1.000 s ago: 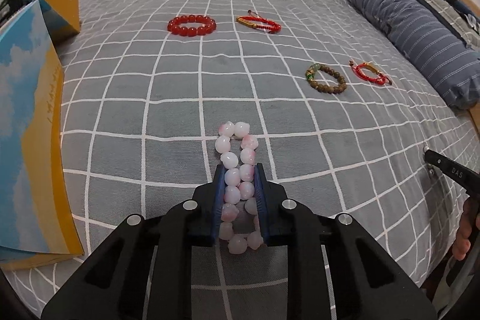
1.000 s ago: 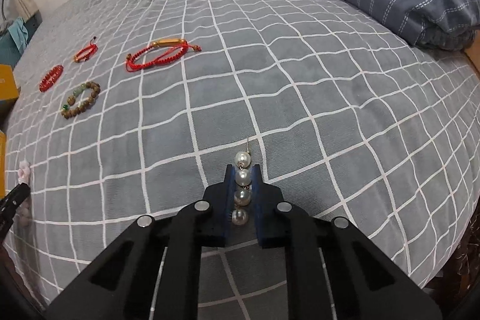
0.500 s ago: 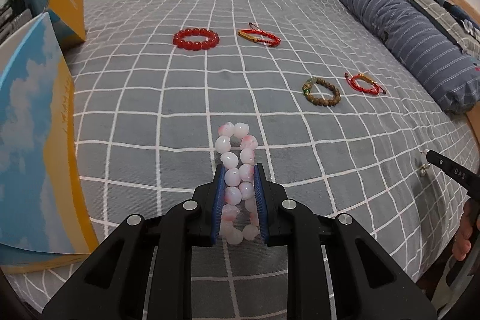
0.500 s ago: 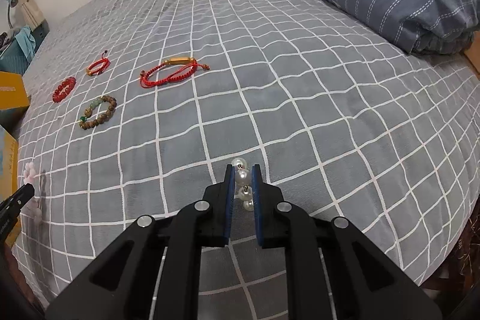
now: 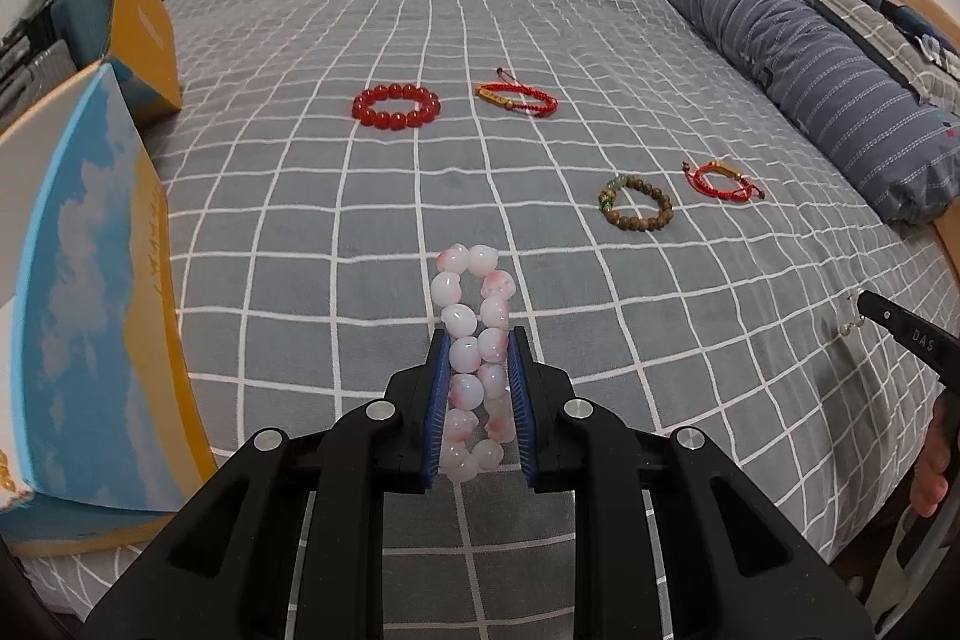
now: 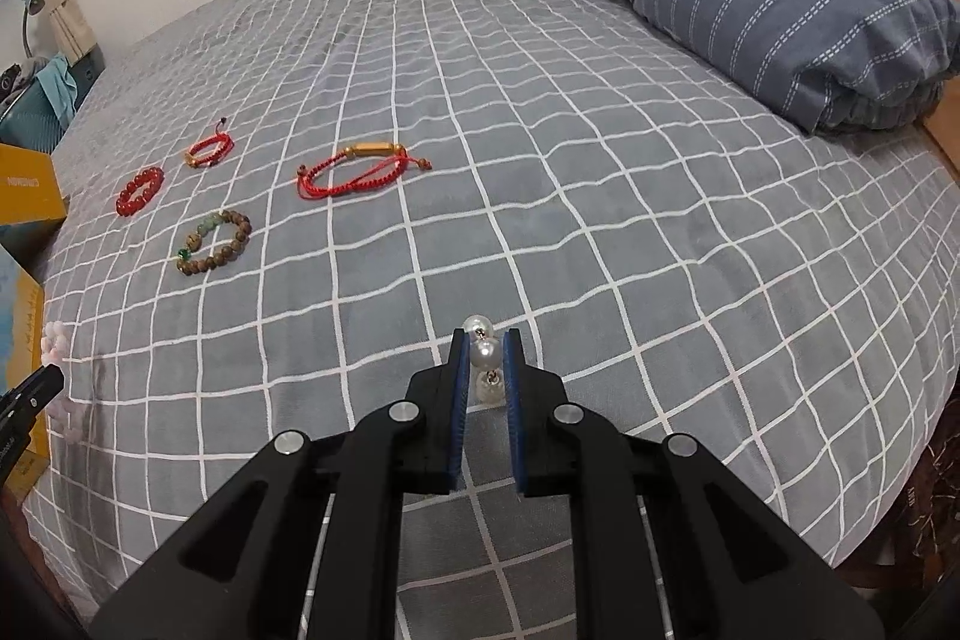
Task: Organize jewelry
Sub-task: 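Carry the pink bracelet and pearl pendant over the white box with both tools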
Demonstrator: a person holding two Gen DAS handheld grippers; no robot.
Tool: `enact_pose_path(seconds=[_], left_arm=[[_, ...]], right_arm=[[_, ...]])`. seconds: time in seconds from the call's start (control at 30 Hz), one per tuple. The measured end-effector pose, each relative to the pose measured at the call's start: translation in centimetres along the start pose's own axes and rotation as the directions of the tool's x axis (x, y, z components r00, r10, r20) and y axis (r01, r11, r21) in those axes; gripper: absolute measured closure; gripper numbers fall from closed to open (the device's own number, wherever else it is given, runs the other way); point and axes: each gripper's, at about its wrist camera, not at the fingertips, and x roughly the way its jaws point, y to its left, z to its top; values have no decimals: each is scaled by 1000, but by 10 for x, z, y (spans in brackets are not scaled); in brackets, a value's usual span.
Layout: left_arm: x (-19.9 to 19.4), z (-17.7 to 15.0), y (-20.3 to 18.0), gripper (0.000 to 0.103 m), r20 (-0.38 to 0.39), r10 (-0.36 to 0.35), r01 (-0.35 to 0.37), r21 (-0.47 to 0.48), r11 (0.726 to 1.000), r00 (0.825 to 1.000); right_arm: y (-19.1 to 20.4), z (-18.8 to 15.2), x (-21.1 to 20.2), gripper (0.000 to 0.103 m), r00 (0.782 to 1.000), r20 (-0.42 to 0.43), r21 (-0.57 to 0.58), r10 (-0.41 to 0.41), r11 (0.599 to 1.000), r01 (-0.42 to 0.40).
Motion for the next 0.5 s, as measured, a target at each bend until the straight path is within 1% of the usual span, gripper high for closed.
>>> enact_pose_path(seconds=[0.23,0.5], left_arm=[[-17,15,0,84,28,2,-2,7,1000,1000],[-39,36,4,84,66,9,-10,8,1000,998]], right_arm=[[8,8,-15,92,999,36,-19,2,1000,-1],[22,27,-38,92,996,83,-30,17,999,-15]])
